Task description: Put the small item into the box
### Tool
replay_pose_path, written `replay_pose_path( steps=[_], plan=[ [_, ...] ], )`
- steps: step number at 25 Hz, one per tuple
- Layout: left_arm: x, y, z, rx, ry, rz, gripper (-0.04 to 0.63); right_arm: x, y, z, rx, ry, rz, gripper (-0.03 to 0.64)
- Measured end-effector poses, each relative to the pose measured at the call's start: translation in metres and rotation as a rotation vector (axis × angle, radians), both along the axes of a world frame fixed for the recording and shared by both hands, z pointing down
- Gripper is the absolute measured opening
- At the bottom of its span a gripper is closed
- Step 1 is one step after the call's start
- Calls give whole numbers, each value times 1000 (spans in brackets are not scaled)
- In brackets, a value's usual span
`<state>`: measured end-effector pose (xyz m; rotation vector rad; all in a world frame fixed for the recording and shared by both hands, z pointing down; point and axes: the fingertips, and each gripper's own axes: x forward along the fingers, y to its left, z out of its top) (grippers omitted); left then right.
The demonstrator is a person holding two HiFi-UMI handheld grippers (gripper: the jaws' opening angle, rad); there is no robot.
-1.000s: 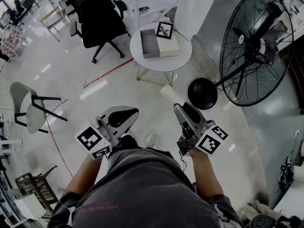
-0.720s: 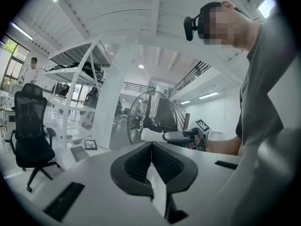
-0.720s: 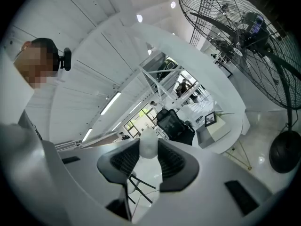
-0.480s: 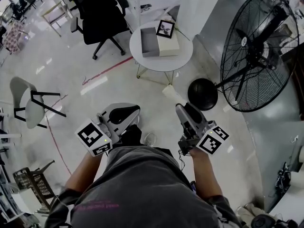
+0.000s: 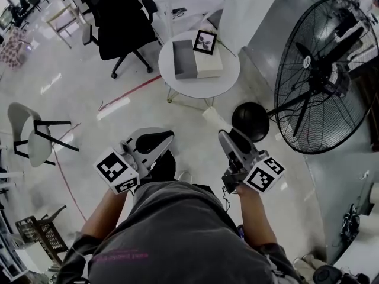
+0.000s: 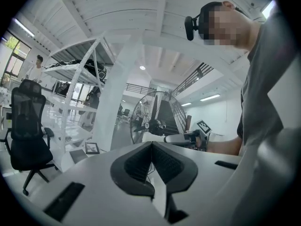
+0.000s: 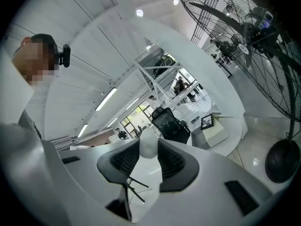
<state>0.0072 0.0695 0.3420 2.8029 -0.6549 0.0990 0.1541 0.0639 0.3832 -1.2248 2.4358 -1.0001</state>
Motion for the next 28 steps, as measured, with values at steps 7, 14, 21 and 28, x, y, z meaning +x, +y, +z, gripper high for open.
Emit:
replay_pose_path(
  steps=[7,14,21,28],
  plan=[
    [-24,-74,14,-53,31,-14,18,-22,-70,10,-25,26,-2,130],
    [-50,-151,24,-85,30,8,18,-46,-143,17,-64,44,15,130],
    [-83,-221,29,-112,35,31,18,-74,-211,14,-90,67,43,130],
    [-108,-284,45,-135,35,30,18,-93,-272,38,-135,99,55,130]
  ],
)
